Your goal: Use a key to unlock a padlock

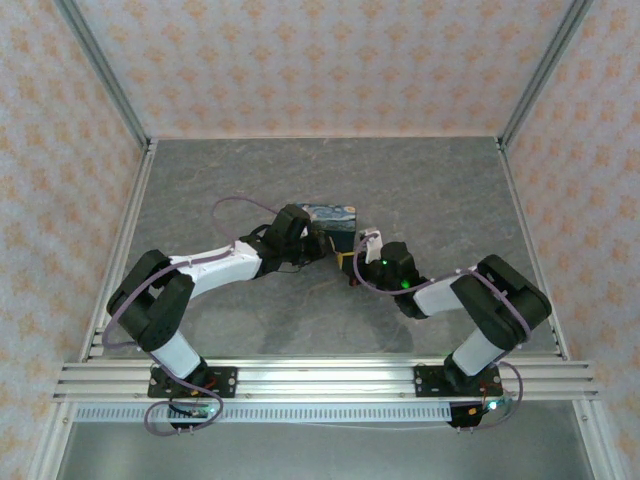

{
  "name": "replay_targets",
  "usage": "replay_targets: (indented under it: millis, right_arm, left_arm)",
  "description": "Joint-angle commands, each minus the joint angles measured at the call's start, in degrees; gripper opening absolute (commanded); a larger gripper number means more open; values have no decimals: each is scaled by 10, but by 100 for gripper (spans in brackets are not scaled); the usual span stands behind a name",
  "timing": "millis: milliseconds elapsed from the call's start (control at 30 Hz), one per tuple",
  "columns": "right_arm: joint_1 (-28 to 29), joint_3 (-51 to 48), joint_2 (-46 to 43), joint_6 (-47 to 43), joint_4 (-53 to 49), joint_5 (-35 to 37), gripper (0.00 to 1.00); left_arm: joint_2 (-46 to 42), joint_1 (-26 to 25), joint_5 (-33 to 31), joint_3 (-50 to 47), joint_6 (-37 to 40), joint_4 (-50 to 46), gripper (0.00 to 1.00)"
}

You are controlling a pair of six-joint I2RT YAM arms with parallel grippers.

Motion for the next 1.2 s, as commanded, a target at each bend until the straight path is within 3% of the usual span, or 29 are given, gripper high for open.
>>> replay_targets:
  millis: [0,1167]
  right_arm:
    - [2,2,2,9,63,2,0]
    - [2,-28,-6,10,80,13,0]
  left_arm:
    - [-1,-5,0,21,-2,-3,23]
    - [-2,-6,-11,34,-15,-14,24]
